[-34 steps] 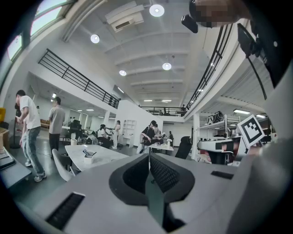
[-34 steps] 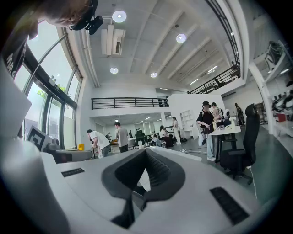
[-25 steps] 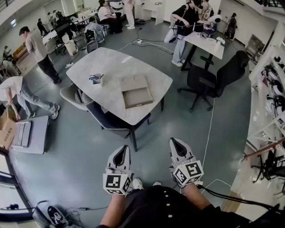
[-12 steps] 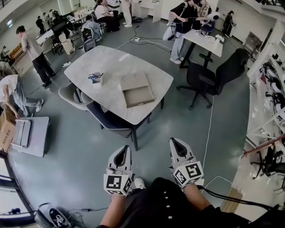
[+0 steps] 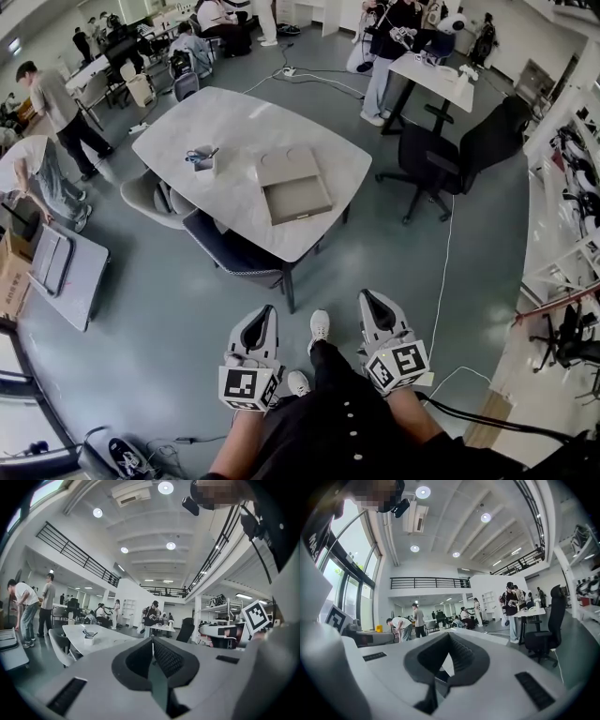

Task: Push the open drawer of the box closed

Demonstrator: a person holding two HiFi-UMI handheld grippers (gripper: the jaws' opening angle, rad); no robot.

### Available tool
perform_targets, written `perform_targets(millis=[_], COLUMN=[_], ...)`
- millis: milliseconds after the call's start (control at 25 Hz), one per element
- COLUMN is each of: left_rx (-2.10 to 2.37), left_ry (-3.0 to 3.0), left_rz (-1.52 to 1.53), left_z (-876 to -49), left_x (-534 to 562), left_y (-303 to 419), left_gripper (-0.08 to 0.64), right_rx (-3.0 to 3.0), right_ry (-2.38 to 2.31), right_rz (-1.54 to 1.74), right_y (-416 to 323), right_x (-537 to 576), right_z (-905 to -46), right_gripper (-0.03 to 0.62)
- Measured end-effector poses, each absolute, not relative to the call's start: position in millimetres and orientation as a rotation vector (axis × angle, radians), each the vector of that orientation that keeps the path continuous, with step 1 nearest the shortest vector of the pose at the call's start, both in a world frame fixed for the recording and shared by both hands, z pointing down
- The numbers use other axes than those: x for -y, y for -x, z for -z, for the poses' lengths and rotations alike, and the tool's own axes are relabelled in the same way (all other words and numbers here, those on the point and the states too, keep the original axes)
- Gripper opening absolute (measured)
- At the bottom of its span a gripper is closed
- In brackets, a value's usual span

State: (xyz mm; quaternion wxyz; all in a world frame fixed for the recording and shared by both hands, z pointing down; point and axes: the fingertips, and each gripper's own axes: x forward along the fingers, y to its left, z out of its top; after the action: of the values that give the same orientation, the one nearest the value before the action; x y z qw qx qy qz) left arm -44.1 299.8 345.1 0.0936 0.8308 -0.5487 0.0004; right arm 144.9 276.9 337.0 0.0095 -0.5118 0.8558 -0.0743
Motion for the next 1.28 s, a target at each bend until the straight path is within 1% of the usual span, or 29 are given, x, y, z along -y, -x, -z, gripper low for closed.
perform_targets(millis=[320, 720, 1280], left_rx=[1.659, 1.708, 1.824], left_ry=[-2.452, -2.429, -2.360], left_rz=[-0.002, -0.012, -0.021], left_z=[-348.4, -344.8, -329.3], left_x=[-246.5, -146.8, -33.4], left_y=[53.5, 59.5, 56.8], left_gripper=[0.017, 0.017, 0.017], right_rx=[-2.675, -2.700, -2.749], right_ry=[1.567, 1.510, 1.405], right_rz=[0.218, 0.227, 0.256], right_y=[-134.3, -128.2, -133.5], right_x=[-215.2, -108.6, 19.6], right_z=[-337.4, -336.3, -327.3], right_gripper=[-0.003, -0.003, -0.003])
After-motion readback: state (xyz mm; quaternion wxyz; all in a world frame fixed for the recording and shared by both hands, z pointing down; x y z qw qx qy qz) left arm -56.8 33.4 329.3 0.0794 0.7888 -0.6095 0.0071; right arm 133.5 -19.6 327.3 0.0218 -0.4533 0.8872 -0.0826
